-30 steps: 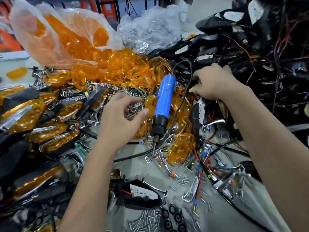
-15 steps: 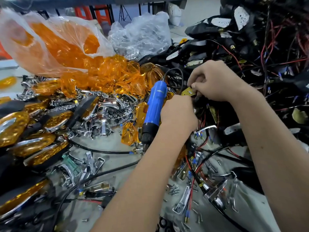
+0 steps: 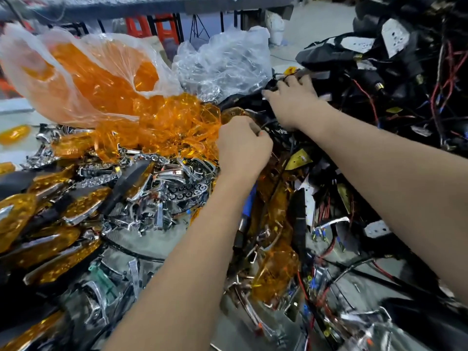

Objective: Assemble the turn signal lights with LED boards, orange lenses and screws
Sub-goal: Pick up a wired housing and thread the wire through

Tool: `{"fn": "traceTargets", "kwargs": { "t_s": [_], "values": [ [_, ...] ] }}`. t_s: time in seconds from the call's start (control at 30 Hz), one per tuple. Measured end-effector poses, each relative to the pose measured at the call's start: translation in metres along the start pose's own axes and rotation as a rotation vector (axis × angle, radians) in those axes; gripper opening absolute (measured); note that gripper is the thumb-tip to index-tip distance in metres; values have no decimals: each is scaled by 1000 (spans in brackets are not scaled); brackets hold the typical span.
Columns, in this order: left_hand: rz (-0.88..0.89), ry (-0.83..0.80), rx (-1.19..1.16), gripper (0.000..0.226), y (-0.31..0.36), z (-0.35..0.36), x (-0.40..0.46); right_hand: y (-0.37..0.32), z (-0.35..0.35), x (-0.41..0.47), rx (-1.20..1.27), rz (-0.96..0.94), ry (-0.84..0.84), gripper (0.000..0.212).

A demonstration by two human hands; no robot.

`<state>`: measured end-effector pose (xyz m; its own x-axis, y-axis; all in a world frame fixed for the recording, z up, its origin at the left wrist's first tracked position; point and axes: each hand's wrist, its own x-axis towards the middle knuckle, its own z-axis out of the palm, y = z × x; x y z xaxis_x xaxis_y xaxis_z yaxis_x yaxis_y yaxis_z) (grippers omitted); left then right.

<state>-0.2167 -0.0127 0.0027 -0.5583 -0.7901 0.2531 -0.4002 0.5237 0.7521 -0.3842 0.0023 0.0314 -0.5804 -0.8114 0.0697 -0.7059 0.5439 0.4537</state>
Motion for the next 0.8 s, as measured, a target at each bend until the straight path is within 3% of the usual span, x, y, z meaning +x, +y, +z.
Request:
{"fn": "traceTargets", "kwargs": {
  "t_s": [0.07, 0.23, 0.3, 0.37, 0.47, 0.57, 0.8],
  "values": [
    [-30, 6, -52, 15, -4, 0, 6, -3, 3, 8, -21, 23, 34, 73],
    [-56, 3, -132, 14, -14, -3, 11, -3, -6, 3, 3, -14, 152, 32],
    [-89, 21, -202, 16, -17, -4, 11, -4, -9, -8, 53, -83, 195, 31],
    [-200, 14, -442, 23, -18, -5, 9, -14, -19, -24, 181, -158, 290, 39],
    [-371, -44, -904, 44, -16, -15, 7, -44, -42, -56, 423, -205, 458, 31],
    [-376, 96, -985, 41, -22, -41, -1, -80, -69, -87, 654, -190, 488, 16],
    [-371, 364, -1056, 33, -66, -123, -35, -143, -129, -144, 846, -436, 417, 26]
  ]
}}
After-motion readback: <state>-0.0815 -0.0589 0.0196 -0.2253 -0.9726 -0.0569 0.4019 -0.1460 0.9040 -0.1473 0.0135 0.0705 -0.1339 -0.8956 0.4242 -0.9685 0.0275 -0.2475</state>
